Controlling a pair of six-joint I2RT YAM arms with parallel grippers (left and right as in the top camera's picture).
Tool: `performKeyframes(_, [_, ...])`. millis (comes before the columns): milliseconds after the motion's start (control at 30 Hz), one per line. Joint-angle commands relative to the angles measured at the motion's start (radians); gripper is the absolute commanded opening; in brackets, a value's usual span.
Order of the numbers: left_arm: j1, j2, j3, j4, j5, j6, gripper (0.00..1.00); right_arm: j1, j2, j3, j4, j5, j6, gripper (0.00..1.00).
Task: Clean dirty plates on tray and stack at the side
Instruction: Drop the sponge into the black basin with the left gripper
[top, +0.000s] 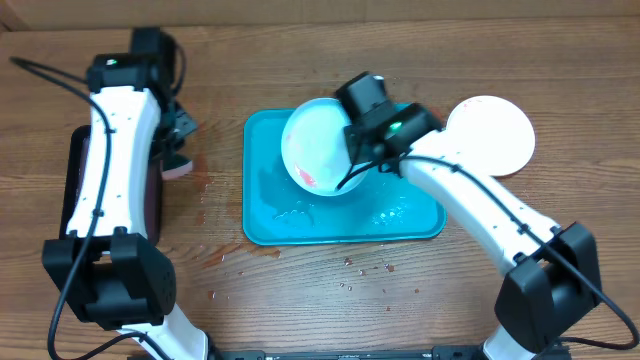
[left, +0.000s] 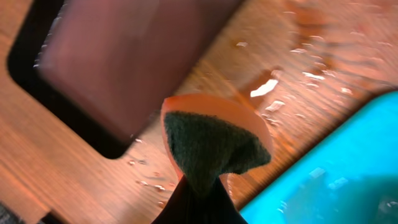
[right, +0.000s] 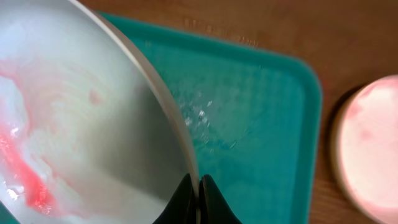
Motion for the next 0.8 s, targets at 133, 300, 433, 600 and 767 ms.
performKeyframes(133, [0.185, 0.035, -0.16, 0.119, -0.07, 0.068, 0.04, 0.181, -0.01, 0.043, -0.009, 0.488, -0.151, 0.04])
performKeyframes(300, [0.302, 0.035, -0.227, 0.203, -0.071, 0.069, 0.04, 0.257, -0.01, 0.043, -0.008, 0.634, -0.249, 0.04])
performKeyframes(433, [0.362, 0.035, -0.227, 0.231, -0.05, 0.07, 0.04, 0.266, -0.01, 0.043, -0.014, 0.673, -0.256, 0.04])
performKeyframes(600, [0.401, 0.037, -0.251, 0.315, 0.022, 0.07, 0.04, 0.266, -0.01, 0.043, -0.019, 0.688, -0.344, 0.04])
performKeyframes(767, [0.399, 0.037, -0.304, 0.403, 0.093, 0.08, 0.04, 0.266, -0.01, 0.043, -0.02, 0.695, -0.436, 0.04])
